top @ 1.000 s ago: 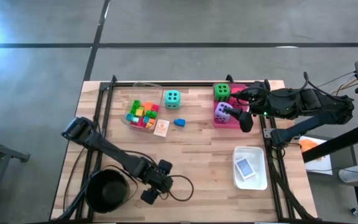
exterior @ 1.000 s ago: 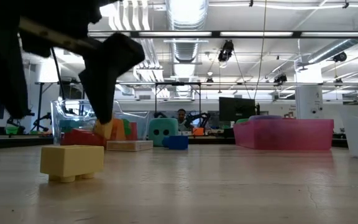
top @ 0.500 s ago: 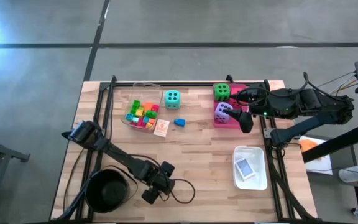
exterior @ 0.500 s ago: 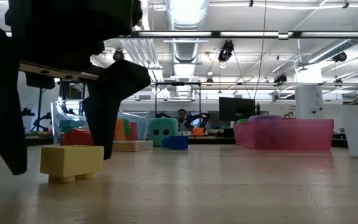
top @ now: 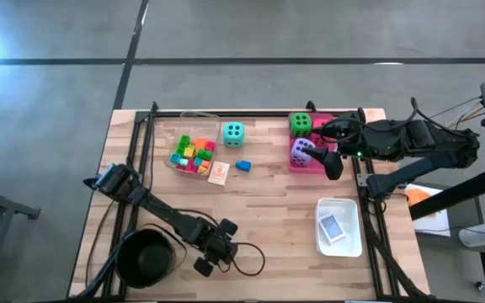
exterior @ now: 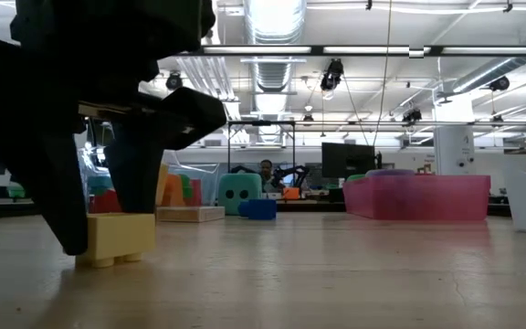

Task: Pick & Place Toys
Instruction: Put the light yellow game piece into the transparent bin

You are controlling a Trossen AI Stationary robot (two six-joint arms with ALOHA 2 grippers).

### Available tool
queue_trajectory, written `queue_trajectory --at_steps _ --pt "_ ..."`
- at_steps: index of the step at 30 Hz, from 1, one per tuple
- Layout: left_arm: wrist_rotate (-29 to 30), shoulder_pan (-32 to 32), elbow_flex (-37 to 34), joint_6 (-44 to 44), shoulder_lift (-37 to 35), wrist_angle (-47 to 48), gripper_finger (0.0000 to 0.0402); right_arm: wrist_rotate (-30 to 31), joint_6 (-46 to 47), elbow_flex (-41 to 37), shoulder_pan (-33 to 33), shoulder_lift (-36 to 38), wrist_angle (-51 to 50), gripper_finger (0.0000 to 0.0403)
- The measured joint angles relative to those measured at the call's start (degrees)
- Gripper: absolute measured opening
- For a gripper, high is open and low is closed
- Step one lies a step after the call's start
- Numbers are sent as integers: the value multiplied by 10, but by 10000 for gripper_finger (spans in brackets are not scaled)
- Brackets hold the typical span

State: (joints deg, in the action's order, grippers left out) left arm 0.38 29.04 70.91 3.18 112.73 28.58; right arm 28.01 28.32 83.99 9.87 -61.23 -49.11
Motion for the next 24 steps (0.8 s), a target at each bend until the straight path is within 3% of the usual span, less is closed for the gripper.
queue_trajectory --at_steps 18,24 --pt "0 -1 3 -5 -5 19 129 0 -3 -2 0 0 -4 340" --pt "15 -8 3 -32 -74 72 129 0 0 -2 0 0 -3 340"
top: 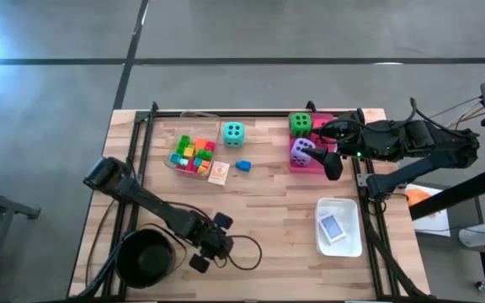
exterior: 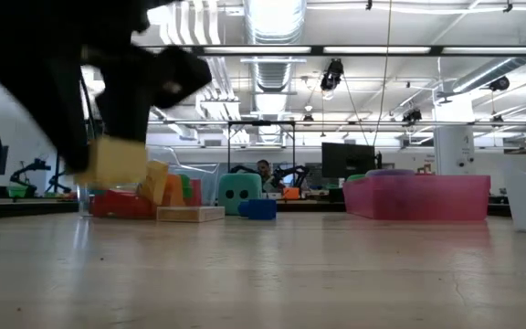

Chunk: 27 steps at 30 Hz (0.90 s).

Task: Pick & Place Toys
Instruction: Put the light yellow game piece into the transparent bin

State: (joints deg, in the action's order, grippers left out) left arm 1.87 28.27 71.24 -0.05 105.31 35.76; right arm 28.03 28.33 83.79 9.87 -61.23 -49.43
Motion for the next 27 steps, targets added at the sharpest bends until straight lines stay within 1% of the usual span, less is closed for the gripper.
queue_trajectory --at_steps 2,7,10,12,15,21,24,27 --pt "20 -6 -1 -10 -28 15 129 0 -1 0 0 0 0 340" --pt "77 -33 -2 -43 -116 18 129 14 -25 0 0 0 7 340" --pt "106 -63 -3 -92 -160 19 129 38 -43 0 -1 0 14 340" --pt "131 -91 -3 -151 -189 20 129 50 -70 0 -2 0 30 340" --pt "167 -147 -3 -276 -217 24 129 52 -107 0 -6 0 58 340" --pt "179 -276 -3 -520 -235 70 129 47 -129 0 -9 0 67 340" --pt "179 -327 -3 -600 -235 99 129 32 -130 0 -9 0 62 340" --pt "181 -373 -3 -646 -234 137 129 18 -130 -3 -9 0 62 340"
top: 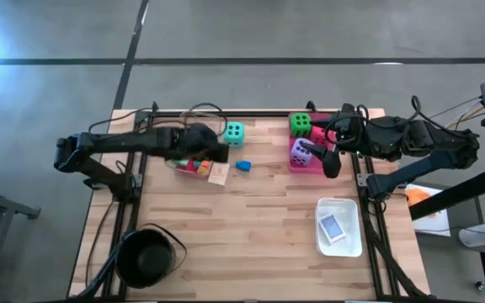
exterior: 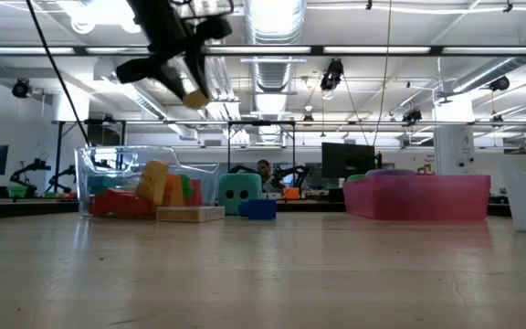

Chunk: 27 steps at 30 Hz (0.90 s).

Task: Pick & Place Toys
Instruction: Put the light yellow game piece into the transparent bin

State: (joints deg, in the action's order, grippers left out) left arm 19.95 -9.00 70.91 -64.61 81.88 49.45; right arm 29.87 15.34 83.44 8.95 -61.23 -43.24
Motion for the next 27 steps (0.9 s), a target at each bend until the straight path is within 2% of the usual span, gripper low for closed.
queue_trajectory --at_steps 6,11,18,22,27 --pt "2 -84 0 -27 27 111 129 -1 24 -3 0 -1 -3 340" --pt "-9 -118 0 31 68 130 129 0 52 -4 0 -1 -3 340" --pt "-38 -132 0 104 113 148 129 1 72 -4 0 -1 -2 340" --pt "-80 -135 -1 115 134 157 129 1 72 -4 0 -1 -2 340" --pt "-84 -135 -1 131 144 167 129 1 72 -4 0 -1 -2 340"
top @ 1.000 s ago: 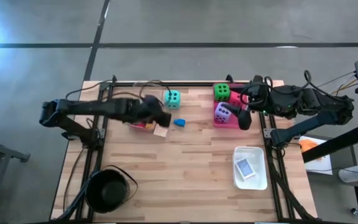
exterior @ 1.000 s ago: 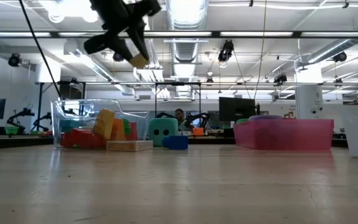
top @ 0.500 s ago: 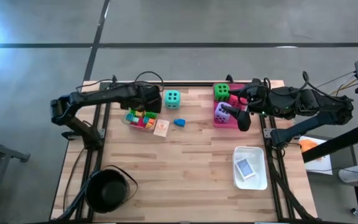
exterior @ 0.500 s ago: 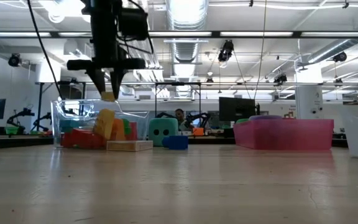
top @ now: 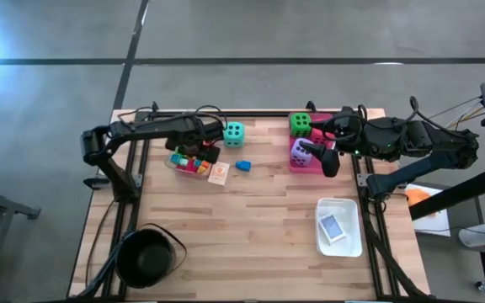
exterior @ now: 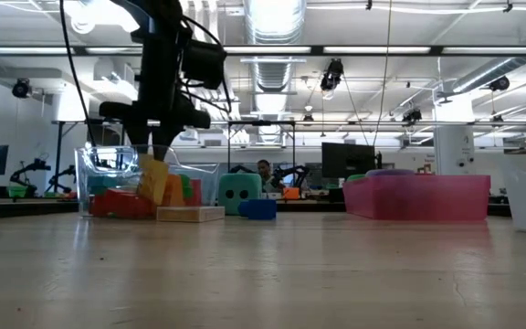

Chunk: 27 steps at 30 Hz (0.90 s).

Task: Pick & Place Toys
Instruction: Put the light yellow game piece into the transparent bin

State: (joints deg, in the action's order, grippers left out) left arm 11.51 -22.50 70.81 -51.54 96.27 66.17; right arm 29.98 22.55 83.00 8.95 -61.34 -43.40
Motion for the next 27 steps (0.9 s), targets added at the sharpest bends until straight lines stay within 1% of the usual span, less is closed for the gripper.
queue_trajectory --at_steps 5,7,11,17,27 --pt "-1 -1 0 13 -5 1 129 0 0 0 0 0 0 340" --pt "-12 -2 -3 29 -5 -2 129 0 0 -1 0 0 0 340" --pt "-41 -5 -38 34 -5 -21 129 1 0 -2 0 0 -1 340" --pt "-40 -6 -78 31 -16 -29 129 1 -2 -2 0 0 0 340" --pt "-52 -6 -82 31 -16 -33 129 1 -6 -3 0 0 -3 340"
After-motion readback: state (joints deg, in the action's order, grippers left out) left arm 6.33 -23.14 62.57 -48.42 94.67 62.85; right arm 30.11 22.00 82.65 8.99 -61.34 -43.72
